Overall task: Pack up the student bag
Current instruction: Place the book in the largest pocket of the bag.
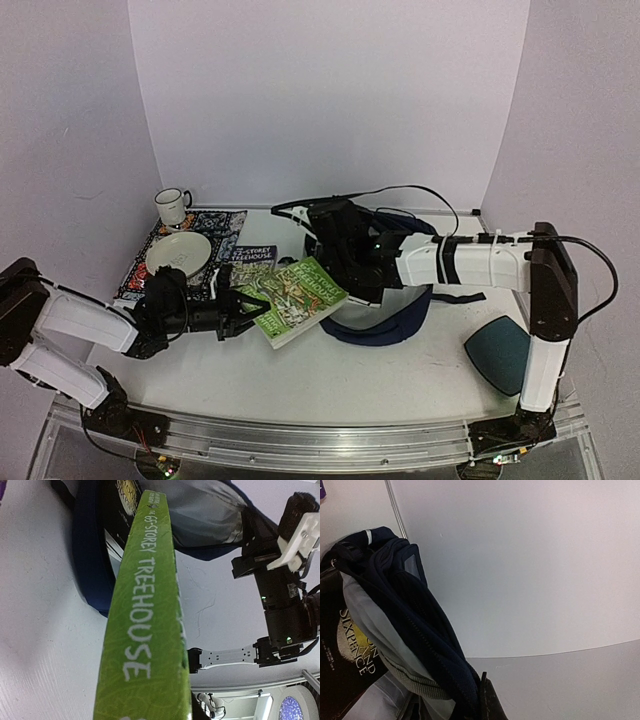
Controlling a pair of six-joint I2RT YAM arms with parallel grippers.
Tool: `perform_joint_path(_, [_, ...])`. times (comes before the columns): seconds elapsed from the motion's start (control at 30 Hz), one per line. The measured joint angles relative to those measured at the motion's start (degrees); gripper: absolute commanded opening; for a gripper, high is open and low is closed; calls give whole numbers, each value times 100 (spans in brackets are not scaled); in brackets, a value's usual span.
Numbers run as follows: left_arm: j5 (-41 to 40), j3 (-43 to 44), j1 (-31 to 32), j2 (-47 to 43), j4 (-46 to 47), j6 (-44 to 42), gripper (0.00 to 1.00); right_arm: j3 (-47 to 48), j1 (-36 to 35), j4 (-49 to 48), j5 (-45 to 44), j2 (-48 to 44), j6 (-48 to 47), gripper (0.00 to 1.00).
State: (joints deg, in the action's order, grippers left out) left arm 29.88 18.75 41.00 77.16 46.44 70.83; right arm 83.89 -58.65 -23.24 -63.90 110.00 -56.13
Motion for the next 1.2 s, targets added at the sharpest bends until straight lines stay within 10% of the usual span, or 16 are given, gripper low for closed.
perform_joint_path(0.73, [-487, 2310, 278, 2473, 7, 613, 0, 313, -347, 1029, 90, 67, 1275, 0])
perform_joint_path(1.2, [-2251, 3454, 836, 3701, 69, 1016, 0, 694, -532, 1476, 153, 270, 1793, 0])
